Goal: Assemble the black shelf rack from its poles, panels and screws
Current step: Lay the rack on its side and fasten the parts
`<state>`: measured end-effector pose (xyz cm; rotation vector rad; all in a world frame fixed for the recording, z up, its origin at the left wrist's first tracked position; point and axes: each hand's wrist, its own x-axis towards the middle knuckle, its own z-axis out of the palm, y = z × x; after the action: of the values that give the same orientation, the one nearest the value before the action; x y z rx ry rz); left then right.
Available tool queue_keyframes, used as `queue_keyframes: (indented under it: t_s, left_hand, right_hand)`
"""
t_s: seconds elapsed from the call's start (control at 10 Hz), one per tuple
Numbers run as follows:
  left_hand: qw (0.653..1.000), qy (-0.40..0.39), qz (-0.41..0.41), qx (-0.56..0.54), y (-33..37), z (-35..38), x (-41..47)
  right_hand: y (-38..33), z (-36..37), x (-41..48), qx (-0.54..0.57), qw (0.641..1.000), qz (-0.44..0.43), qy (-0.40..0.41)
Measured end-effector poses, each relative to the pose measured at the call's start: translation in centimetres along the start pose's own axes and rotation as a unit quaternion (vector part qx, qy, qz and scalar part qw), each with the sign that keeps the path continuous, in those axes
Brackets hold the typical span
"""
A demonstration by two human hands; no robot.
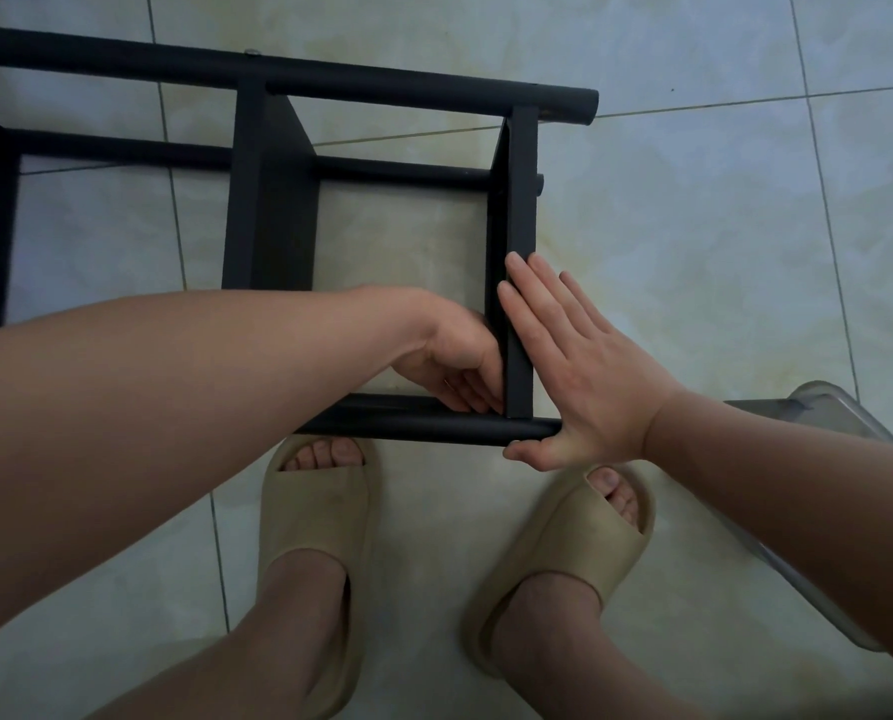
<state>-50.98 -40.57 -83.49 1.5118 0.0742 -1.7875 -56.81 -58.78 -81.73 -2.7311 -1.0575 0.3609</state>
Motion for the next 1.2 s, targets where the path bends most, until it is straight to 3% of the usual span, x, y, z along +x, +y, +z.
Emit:
queue_keyframes:
  t_s: [0.4, 0.7, 0.9, 1.2]
  left_hand:
    - [0.998, -0.028, -0.051, 0.036, 0.07, -0.58, 0.22]
    - [0.999, -0.025, -0.032, 0.021, 0.18, -0.56, 0.49]
    - [0.994, -0.003, -0.017, 0.11, 0.13, -1.13, 0.07]
    - [0.995, -0.007, 0.031, 0.093, -0.21, -1.04, 0.4]
  right_hand:
    - [0.0, 0.22, -0.02, 0.002, 1.0, -0.002, 0.008]
    - [0.07, 0.29, -0.01, 0.008, 1.0, -0.004, 0.009]
    - [0.05, 0.25, -0.02, 0.005, 1.0, -0.001, 0.007]
    - [0.1, 0.44, 0.01, 0.008, 1.0, -0.002, 0.014]
